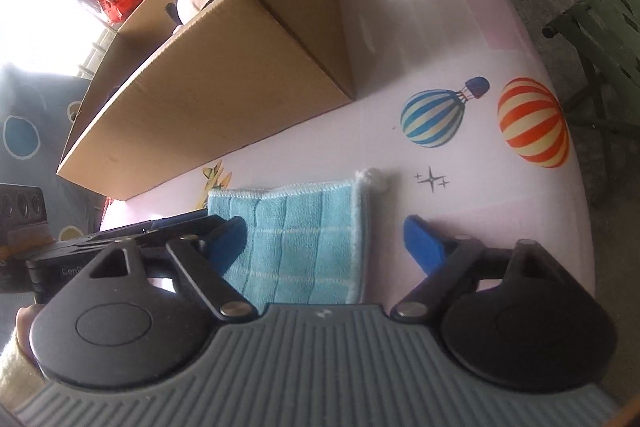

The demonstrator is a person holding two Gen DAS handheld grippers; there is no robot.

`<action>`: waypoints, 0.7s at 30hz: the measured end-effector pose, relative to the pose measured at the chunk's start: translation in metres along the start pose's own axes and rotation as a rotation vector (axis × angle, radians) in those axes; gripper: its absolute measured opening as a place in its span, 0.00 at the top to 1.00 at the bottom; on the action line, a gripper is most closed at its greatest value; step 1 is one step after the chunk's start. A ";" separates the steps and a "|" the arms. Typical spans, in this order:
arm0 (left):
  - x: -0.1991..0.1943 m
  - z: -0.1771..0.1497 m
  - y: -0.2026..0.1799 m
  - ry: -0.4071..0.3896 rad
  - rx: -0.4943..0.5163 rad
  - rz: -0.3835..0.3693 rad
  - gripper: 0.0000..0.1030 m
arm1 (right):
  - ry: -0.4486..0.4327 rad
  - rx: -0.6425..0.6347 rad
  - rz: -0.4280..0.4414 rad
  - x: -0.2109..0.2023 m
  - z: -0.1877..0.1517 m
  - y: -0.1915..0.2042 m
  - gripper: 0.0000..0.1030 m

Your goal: Organize soft objects

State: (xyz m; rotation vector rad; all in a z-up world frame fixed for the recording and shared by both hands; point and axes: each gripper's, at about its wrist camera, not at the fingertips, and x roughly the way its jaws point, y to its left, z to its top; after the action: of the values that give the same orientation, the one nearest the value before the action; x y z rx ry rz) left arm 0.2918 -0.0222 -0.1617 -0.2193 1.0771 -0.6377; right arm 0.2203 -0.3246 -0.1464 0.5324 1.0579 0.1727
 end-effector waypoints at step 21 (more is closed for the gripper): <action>-0.105 -0.008 -0.002 -0.153 0.015 0.063 0.92 | -0.110 -0.145 0.182 -0.056 0.006 0.098 0.87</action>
State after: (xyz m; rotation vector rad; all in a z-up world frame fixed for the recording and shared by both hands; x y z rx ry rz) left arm 0.2513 0.0386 -0.0859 -0.2165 0.9278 -0.5630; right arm 0.2090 -0.2642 -0.0518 0.5011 0.8822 0.3739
